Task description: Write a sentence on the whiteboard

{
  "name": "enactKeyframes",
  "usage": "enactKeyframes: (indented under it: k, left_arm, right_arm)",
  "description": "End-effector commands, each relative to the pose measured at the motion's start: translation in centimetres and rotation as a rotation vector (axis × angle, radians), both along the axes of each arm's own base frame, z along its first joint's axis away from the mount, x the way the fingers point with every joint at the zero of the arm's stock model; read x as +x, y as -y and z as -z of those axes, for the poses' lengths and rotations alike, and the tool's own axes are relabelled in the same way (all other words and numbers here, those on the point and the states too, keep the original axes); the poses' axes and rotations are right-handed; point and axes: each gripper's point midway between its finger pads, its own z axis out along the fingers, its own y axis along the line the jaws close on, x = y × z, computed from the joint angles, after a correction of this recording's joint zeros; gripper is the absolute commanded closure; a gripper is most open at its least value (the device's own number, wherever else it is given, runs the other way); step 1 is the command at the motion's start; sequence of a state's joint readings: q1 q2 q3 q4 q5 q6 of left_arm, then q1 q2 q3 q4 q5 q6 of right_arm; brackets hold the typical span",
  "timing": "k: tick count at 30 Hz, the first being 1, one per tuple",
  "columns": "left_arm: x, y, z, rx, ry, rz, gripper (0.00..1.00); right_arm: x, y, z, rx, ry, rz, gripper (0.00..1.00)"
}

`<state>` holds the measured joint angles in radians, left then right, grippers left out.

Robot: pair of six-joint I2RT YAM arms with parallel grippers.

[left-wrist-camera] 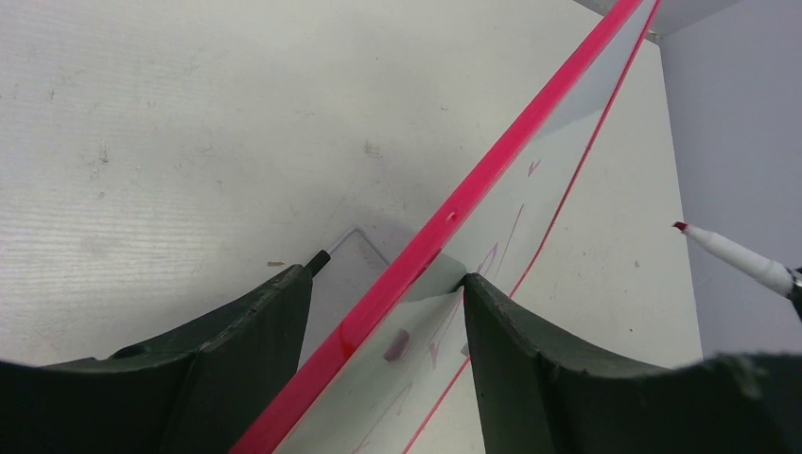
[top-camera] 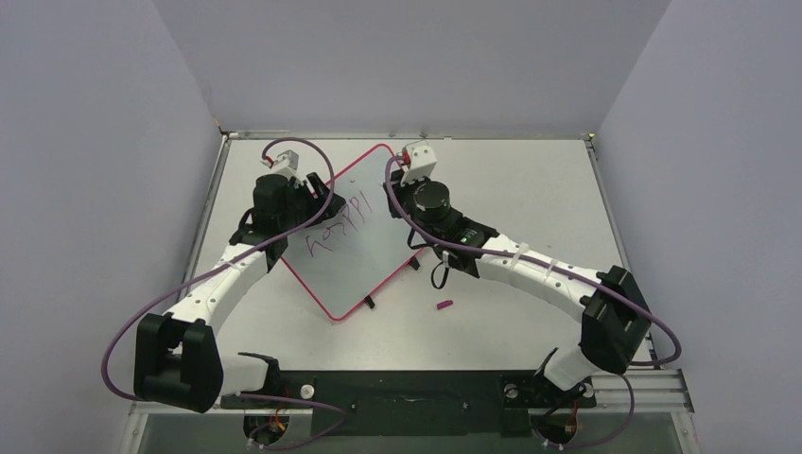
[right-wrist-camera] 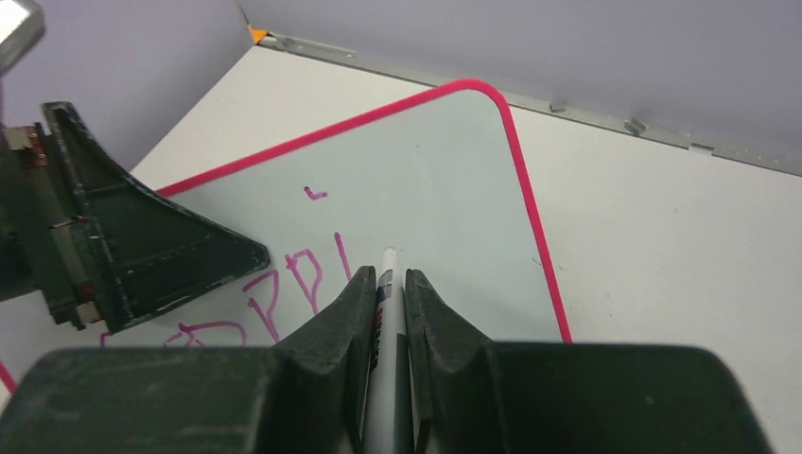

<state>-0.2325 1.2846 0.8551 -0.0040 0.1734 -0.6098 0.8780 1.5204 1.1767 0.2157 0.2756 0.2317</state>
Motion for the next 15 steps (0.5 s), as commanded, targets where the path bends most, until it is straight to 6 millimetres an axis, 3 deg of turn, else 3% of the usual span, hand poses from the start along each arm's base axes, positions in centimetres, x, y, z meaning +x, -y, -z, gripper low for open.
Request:
enactKeyframes:
  k: [1, 15]
  left_arm:
    - [0.1, 0.3, 2.0, 0.063, 0.012, 0.022, 0.54]
    - [0.0, 0.2, 1.7, 0.067, 0.017, 0.018, 0.54]
  right_arm:
    - [1.0, -0.2, 0.3, -0.017, 0.003, 0.011, 1.0]
    - [2.9, -3.7, 1.0, -0.016, -0.013, -0.034, 1.0]
